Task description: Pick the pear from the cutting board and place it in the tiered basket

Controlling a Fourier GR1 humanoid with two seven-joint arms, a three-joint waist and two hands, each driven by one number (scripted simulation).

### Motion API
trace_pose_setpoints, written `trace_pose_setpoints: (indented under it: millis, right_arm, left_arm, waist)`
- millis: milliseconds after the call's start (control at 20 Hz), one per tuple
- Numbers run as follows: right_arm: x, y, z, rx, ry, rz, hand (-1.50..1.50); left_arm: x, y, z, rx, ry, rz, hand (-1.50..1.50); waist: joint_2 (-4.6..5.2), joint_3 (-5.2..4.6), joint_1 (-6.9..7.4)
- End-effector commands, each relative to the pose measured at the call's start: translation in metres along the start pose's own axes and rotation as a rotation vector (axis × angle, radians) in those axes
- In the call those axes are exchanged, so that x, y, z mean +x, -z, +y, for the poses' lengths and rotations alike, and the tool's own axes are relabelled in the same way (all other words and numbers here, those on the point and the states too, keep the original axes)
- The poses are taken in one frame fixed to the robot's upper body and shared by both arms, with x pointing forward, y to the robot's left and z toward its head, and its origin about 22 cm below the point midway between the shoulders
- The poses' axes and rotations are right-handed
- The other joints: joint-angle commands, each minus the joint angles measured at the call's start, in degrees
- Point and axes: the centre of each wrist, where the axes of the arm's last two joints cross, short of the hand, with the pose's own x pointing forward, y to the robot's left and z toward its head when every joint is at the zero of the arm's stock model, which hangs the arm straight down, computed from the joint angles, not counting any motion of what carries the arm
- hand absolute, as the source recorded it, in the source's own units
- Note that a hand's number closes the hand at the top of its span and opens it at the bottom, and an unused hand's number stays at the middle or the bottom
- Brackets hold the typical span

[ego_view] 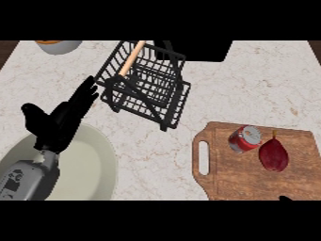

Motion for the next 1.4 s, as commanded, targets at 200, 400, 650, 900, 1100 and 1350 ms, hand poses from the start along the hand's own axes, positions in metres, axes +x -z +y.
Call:
trace_pose_setpoints:
  millis: [200, 400, 650, 900, 1100, 1350]
  right_arm:
    - [0.079, -0.001, 0.020, 0.013, -0.140, 0.166, -1.50]
    - [0.107, -0.011, 0.049, 0.043, -0.234, 0.248, -1.50]
    - [0.138, -0.021, 0.074, 0.095, -0.269, 0.260, -1.50]
    - [0.133, -0.014, 0.091, 0.149, -0.313, 0.290, -1.50]
    - [0.129, -0.010, 0.096, 0.122, -0.320, 0.324, -1.50]
    - [0.133, 0.005, 0.102, 0.066, -0.340, 0.319, -1.50]
  left_arm:
    - [-0.007, 0.005, -0.018, -0.031, -0.055, 0.071, 0.00]
    - [-0.021, 0.000, -0.017, -0.026, -0.061, 0.074, 0.00]
    - [-0.023, -0.009, -0.016, 0.000, -0.079, 0.074, 0.00]
    - [-0.033, -0.008, -0.020, 0.011, -0.076, 0.088, 0.00]
    - [-0.016, 0.006, -0.013, 0.021, -0.078, 0.072, 0.00]
    - [-0.027, -0.001, -0.008, 0.041, -0.067, 0.071, 0.00]
  waist:
    - [0.00, -0.27, 0.43]
    - [-0.30, -0.19, -0.05]
    - [-0.80, -0.02, -1.00]
    - [-0.78, 0.04, -1.79]
    - [-0.78, 0.05, -2.36]
    - [-0.76, 0.04, -2.20]
